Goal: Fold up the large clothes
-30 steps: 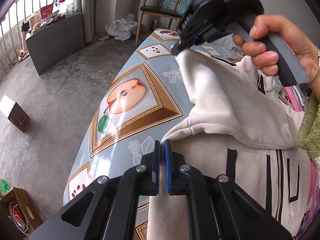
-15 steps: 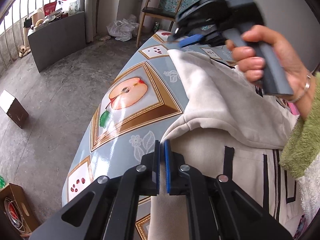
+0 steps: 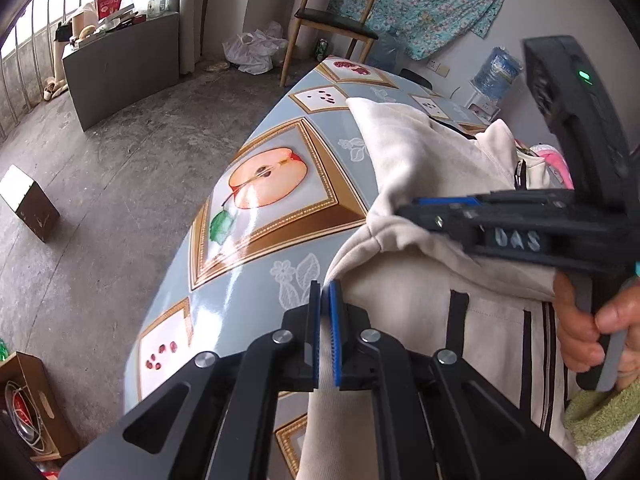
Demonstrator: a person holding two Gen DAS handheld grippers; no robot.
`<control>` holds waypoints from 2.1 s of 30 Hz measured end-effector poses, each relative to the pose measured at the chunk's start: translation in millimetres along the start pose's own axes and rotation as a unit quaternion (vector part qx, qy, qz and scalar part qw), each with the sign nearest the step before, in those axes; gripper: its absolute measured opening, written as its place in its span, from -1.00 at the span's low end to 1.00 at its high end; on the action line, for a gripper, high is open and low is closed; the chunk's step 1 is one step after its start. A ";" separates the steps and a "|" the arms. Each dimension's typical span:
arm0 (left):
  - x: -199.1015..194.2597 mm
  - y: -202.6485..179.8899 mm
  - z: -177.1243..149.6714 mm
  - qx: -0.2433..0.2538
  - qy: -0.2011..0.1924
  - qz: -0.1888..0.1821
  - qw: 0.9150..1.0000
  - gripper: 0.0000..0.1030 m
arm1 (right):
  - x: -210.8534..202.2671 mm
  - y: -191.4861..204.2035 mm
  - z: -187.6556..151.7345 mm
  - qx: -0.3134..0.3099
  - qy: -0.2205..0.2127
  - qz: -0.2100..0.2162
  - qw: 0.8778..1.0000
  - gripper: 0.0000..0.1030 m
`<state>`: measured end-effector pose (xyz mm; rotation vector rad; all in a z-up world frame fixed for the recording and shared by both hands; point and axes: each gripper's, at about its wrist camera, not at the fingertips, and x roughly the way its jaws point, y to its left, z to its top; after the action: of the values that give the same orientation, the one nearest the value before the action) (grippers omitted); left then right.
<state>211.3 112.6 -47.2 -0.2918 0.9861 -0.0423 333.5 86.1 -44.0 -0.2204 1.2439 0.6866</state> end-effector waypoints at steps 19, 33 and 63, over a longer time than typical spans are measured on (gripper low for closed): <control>38.3 -73.9 69.1 0.078 0.022 -0.057 0.995 -0.64 | -128.4 -210.7 -194.2 0.297 -0.104 -0.201 0.928 -0.01; 57.0 -80.7 52.5 0.094 0.017 0.002 0.995 -0.64 | -135.5 -266.5 -229.4 0.374 -0.129 -0.108 0.912 -0.90; 68.9 -129.5 62.4 0.132 0.044 0.007 0.990 -0.21 | -129.6 -237.6 -213.2 0.285 -0.103 -0.210 0.929 -0.06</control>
<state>313.6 -9.3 -37.2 -0.0405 1.0563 -0.1728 284.2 -254.8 -44.2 0.0710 1.0949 -0.0381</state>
